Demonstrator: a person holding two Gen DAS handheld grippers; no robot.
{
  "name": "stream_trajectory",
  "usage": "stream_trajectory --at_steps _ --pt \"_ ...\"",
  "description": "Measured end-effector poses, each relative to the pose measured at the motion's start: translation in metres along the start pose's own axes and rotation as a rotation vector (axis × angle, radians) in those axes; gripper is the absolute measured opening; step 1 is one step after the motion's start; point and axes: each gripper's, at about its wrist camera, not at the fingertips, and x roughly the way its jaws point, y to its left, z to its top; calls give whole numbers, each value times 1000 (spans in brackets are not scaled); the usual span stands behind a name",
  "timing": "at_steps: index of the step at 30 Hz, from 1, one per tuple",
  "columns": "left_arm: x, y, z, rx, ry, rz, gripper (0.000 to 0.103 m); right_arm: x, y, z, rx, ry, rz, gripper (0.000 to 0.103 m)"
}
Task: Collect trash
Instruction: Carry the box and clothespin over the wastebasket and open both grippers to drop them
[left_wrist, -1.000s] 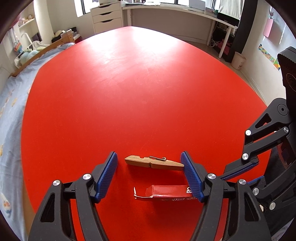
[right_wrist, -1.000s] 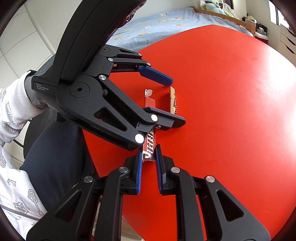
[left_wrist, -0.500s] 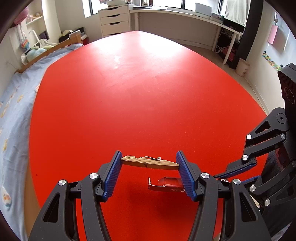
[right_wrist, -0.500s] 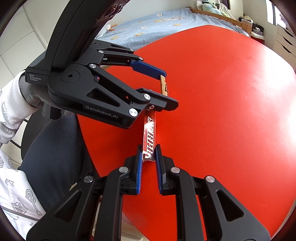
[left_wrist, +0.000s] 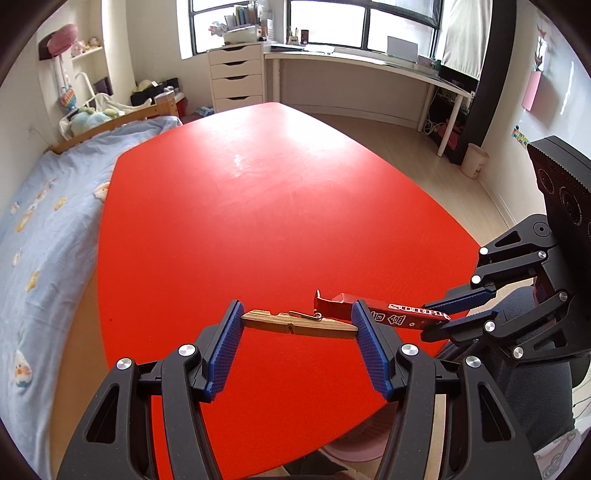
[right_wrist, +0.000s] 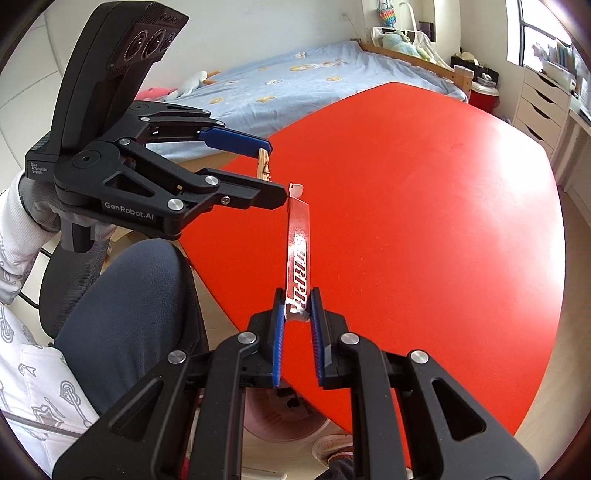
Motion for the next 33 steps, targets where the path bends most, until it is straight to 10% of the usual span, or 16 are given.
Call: stream_trajectory --at_steps 33 --pt "-35 -60 -87 -11 31 -100 59 -44 68 -101 81 39 -64 12"
